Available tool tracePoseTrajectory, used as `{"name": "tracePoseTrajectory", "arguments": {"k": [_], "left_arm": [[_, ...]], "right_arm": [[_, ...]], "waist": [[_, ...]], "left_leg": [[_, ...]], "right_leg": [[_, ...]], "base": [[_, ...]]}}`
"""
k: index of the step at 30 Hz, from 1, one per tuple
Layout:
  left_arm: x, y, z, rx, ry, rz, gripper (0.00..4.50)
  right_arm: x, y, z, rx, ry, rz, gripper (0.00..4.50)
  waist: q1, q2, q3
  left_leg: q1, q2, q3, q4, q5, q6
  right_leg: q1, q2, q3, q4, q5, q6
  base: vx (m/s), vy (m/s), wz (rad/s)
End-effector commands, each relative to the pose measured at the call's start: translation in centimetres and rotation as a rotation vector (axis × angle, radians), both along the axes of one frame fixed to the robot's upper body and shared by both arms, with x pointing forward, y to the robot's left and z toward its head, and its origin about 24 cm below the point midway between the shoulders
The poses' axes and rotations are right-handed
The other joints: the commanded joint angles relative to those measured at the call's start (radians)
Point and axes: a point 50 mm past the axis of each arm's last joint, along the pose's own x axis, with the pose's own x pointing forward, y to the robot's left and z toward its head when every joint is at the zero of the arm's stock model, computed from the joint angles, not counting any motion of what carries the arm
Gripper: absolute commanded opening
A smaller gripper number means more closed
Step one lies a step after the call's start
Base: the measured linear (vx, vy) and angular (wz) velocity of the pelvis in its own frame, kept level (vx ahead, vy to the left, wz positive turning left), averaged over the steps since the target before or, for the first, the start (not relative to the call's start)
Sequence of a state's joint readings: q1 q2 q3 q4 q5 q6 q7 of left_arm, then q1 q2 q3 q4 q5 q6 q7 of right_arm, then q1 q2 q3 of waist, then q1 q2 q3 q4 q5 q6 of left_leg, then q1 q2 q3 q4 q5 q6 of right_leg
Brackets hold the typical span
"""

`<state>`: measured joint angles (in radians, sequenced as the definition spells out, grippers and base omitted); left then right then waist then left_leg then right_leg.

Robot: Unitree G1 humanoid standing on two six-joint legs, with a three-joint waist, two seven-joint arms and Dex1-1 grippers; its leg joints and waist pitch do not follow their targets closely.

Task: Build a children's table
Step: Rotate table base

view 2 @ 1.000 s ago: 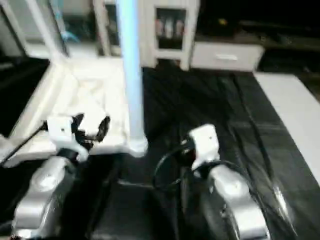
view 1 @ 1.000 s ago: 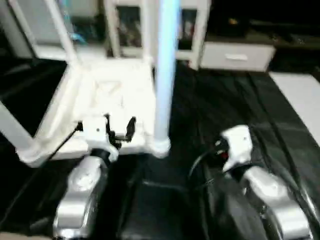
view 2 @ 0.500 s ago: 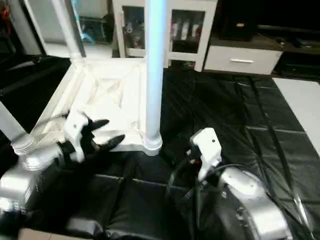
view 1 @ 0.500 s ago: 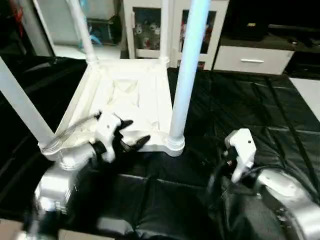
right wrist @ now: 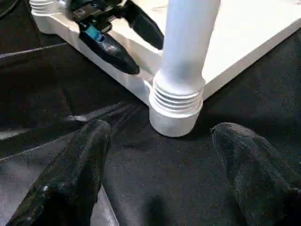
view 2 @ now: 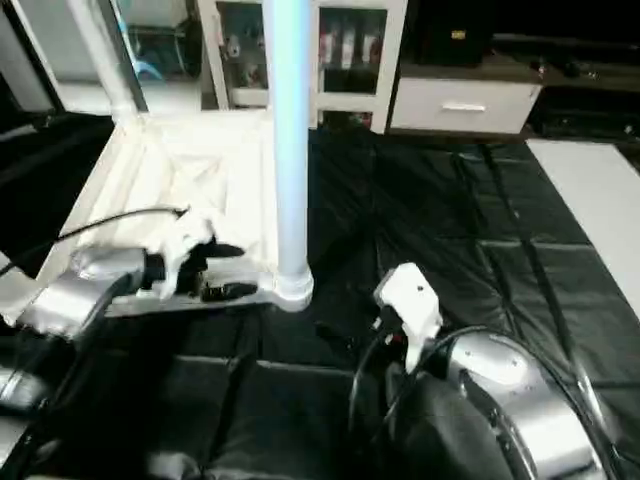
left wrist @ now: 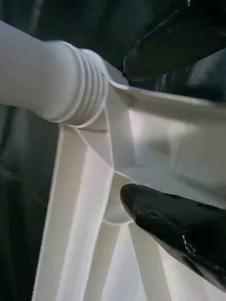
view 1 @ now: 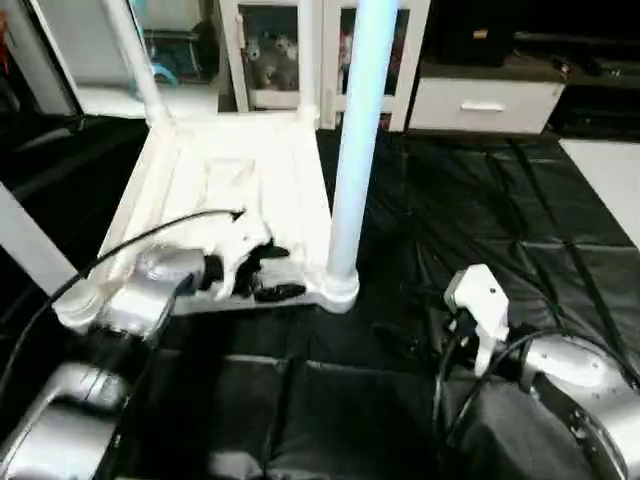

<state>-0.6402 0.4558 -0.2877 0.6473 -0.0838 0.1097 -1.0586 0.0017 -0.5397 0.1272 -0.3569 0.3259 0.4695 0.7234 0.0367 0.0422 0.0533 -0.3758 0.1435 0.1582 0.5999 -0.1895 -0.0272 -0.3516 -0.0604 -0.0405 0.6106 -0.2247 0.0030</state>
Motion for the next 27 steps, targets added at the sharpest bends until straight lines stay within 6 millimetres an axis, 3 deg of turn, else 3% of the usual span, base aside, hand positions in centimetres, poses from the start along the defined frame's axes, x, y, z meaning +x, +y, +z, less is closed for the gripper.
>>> {"name": "tracePoseTrajectory", "arguments": {"k": [1,6,13,20,27], "left_arm": [[-0.2,-0.1,-0.6,0.042,0.057,-0.07,3.65],[-0.4,-0.1,-1.0,0.05,0.092,-0.108,3.27],[-0.1,0.6,-1.3,0.076,0.087,-0.089,2.86],[-0.1,1.3,-1.5,0.075,0.101,-0.078,2.25],[-0.1,1.8,-1.7,0.077,0.097,-0.063,1.7]], "right_arm": [[-0.2,0.0,0.3,-0.021,-0.011,0.024,3.76],[-0.3,-0.2,0.3,-0.033,-0.009,0.028,3.76],[-0.3,-0.2,0.2,-0.041,-0.009,0.037,3.76],[-0.4,0.0,0.2,-0.041,-0.004,0.053,3.76],[-0.3,0.1,0.2,-0.038,-0.006,0.059,3.76]], "waist": [[0.003,0.001,-0.063],[0.003,0.004,-0.059],[0.005,0.002,-0.051],[0.008,0.0,-0.054],[0.007,0.0,-0.051]], "left_leg": [[0.012,0.086,-0.034,-0.079,-0.177,0.046],[0.02,0.089,-0.028,-0.08,-0.223,0.045],[0.028,0.093,-0.025,-0.087,-0.316,0.0],[0.023,0.093,-0.024,-0.086,-0.266,0.015],[0.025,0.095,-0.024,-0.088,-0.293,0.007]], "right_leg": [[0.03,-0.102,0.049,-0.058,0.02,-0.27],[0.026,-0.101,0.05,-0.066,-0.034,-0.291],[0.017,-0.102,0.054,-0.077,-0.18,-0.27],[0.02,-0.104,0.054,-0.072,-0.125,-0.275],[0.017,-0.105,0.055,-0.076,-0.169,-0.269]], "base": [[0.0,0.0,0.0],[0.0,0.0,0.0],[0.0,0.0,0.0],[0.0,0.0,0.0],[0.0,0.0,0.0]]}}
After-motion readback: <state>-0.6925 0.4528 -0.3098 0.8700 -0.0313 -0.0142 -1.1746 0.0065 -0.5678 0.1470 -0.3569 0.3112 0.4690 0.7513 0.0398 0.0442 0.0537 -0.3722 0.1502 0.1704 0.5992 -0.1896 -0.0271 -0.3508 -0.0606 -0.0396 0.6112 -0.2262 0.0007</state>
